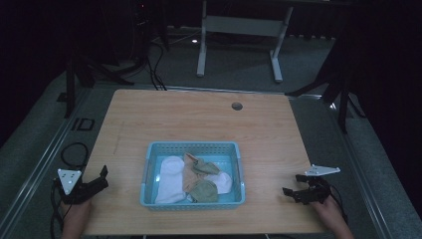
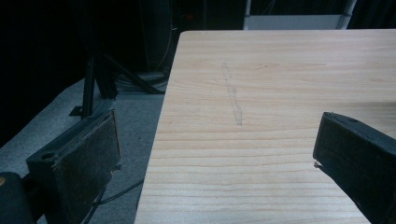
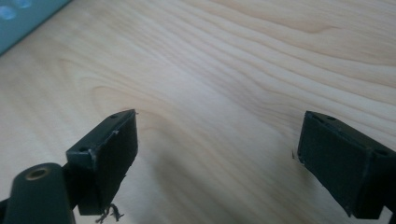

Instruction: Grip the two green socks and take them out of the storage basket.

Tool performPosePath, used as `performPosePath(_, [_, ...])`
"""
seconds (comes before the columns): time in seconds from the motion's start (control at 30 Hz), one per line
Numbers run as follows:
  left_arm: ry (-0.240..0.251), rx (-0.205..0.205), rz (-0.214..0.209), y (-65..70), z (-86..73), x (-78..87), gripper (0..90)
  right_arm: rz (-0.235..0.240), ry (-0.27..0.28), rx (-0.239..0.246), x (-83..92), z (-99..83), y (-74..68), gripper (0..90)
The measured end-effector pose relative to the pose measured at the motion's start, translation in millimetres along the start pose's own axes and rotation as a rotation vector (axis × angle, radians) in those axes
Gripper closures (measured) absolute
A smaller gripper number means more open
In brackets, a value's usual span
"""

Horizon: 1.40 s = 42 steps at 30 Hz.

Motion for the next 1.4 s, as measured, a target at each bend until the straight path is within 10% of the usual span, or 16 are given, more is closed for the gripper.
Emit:
performPosePath(0.3, [0.0,-0.001,0.0,0.0,0.0,0.1,0.4,0.085,-0.065,0.122,2.7,12.7,-14.2,13.0])
performPosePath(0.83, [0.001,0.0,-0.004,0.0,0.0,0.1,0.4,0.083,-0.176,0.283,5.3,28.5,-31.1,12.9])
performPosePath(1.4, [0.003,-0.001,-0.007,0.0,0.0,0.3,0.4,0.101,-0.212,0.334,6.5,46.2,-49.2,12.8])
Point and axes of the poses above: each handheld gripper's, and its own axes: x roughly backward along the jaws, z roughly out of its top, y roughly to its right, the point moved 4 cm from there along -x, roughly forward along the jaws, and after that the axes turned 9 degrees about -z, right-handed, at the moved point
